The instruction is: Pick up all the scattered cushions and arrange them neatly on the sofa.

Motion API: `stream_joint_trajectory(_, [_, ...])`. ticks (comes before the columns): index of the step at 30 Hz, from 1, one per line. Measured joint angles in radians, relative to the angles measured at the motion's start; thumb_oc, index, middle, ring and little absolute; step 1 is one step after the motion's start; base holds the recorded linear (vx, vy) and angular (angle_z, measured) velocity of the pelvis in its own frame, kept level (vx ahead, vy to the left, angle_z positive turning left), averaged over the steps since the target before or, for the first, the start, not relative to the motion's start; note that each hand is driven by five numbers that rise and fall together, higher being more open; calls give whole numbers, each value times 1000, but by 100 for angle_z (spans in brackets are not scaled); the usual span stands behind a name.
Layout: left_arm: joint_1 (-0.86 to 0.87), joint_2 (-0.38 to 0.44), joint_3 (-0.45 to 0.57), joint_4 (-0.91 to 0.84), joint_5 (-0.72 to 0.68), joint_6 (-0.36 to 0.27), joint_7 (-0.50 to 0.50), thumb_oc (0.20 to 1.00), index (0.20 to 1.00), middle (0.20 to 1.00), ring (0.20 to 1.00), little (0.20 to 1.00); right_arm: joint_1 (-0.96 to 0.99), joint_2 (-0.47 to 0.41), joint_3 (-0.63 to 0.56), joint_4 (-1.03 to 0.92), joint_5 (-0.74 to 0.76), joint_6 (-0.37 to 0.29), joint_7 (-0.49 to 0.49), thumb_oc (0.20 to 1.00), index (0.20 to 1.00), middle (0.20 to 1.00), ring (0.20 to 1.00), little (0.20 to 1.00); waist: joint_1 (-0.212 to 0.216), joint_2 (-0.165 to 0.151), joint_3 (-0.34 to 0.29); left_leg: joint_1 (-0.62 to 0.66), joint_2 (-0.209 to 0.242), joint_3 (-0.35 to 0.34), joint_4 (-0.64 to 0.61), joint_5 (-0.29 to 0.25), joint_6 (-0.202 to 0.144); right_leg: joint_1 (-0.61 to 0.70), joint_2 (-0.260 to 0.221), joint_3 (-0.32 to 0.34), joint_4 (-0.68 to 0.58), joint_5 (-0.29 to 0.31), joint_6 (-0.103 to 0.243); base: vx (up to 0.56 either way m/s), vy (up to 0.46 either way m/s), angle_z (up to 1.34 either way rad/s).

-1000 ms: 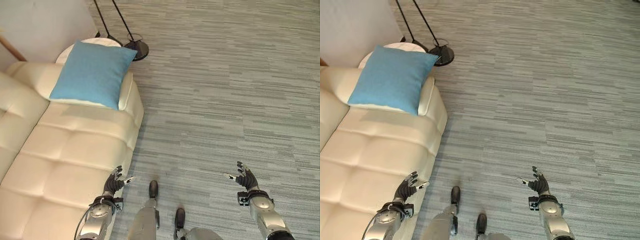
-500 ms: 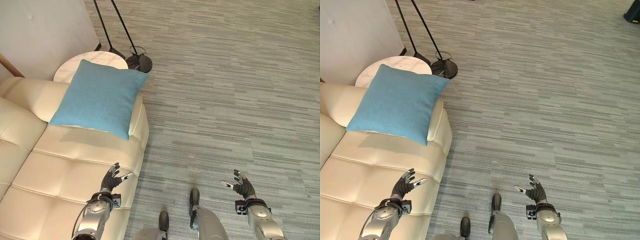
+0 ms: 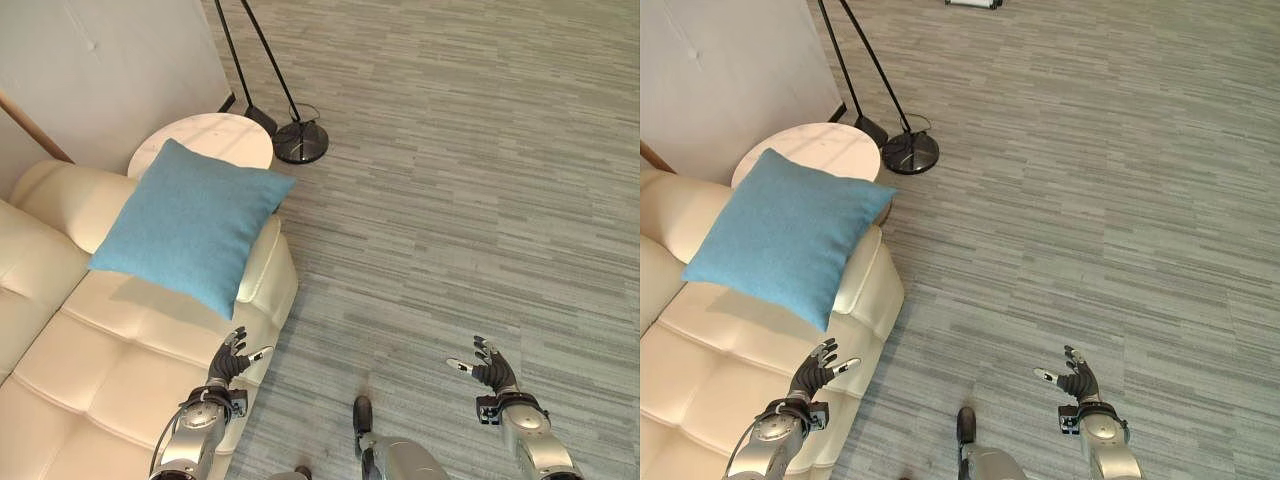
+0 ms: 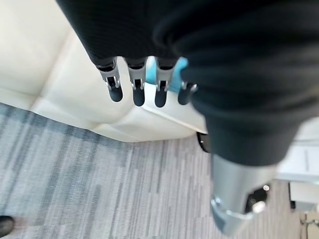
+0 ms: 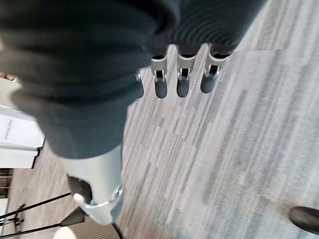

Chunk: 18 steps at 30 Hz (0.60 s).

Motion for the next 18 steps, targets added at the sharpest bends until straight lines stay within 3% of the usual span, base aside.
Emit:
stream_joint_trajectory(1, [-15,-2,-5,-2,0,0,-1,1000,1000,1000,1000,1000,2,-1,-5,1,1,1,-2,1000,1000,1000,1000,1000,-4,-5,4,-53,4,23,53,-21,-13,12,-6,0,-25,-13,-10,98,27,42])
stream_joint_trajectory(2, [-29,-6,-4,-8,0,-2,-1,1000,1000,1000,1000,1000,14,-4,-3,-2,1,1,-1,1000,1000,1000,1000,1000,-2,-21,13,-78,6,52,32,-20,-15,24,-16,-2,-47,16,-5,135,41,52])
stream_joint_trajectory(4, [-44,-9,-7,-5,0,-2,-1,1000,1000,1000,1000,1000,21,-3,-9,3,3,2,-2,1000,1000,1000,1000,1000,5,-34,24,-154,21,133,-46,-14,-18,53,-27,-9,-95,7,-9,171,63,49])
stream_joint_trajectory(7, [-42,-10,-5,-1,0,-1,0,1000,1000,1000,1000,1000,3,-2,-17,6,19,2,-11,1000,1000,1000,1000,1000,25,-31,47,-287,33,198,-172,114,-25,93,-33,-59,-132,-18,-13,250,111,19])
stream_joint_trajectory(9, [-17,-9,2,-2,0,-1,0,1000,1000,1000,1000,1000,-1,1,-13,6,17,2,-11,1000,1000,1000,1000,1000,59,-20,49,-316,34,189,-208,170,-17,124,-18,-56,-129,-27,-12,363,250,-31])
stream_joint_trajectory(10, [2,-10,10,-2,0,-1,1,1000,1000,1000,1000,1000,-1,1,-12,2,17,2,-10,1000,1000,1000,1000,1000,64,-15,46,-300,35,187,-211,171,-15,139,-15,-53,-128,-31,-12,377,267,-44])
stream_joint_trajectory(12, [34,-10,17,-1,0,-1,1,1000,1000,1000,1000,1000,4,-3,-12,0,15,3,-9,1000,1000,1000,1000,1000,65,0,37,-263,17,182,-219,185,7,163,-15,-51,-126,-49,5,261,211,-23])
stream_joint_trajectory(13, [40,-12,17,0,0,-1,0,1000,1000,1000,1000,1000,6,-11,-13,-1,0,4,-8,1000,1000,1000,1000,1000,65,20,26,-225,3,167,-237,197,26,164,-14,-49,-106,-57,38,225,239,-11])
stream_joint_trajectory(15, [50,-9,18,2,0,0,0,1000,1000,1000,1000,1000,2,-10,2,-1,-7,5,-4,1000,1000,1000,1000,1000,69,36,22,-176,-5,172,-275,258,81,124,-28,-46,22,-111,68,172,199,-11])
stream_joint_trajectory(16, [49,-7,17,2,0,1,0,1000,1000,1000,1000,1000,5,-4,12,-30,-22,7,4,1000,1000,1000,1000,1000,68,35,22,-150,-32,189,-273,242,107,19,-82,-43,290,-196,123,200,131,1])
stream_joint_trajectory(18, [36,-2,17,2,1,1,1,1000,1000,1000,1000,1000,17,-3,15,-62,-33,7,10,1000,1000,1000,1000,1000,67,31,22,-114,-78,174,-276,193,152,-96,-149,-33,552,-240,184,253,58,5])
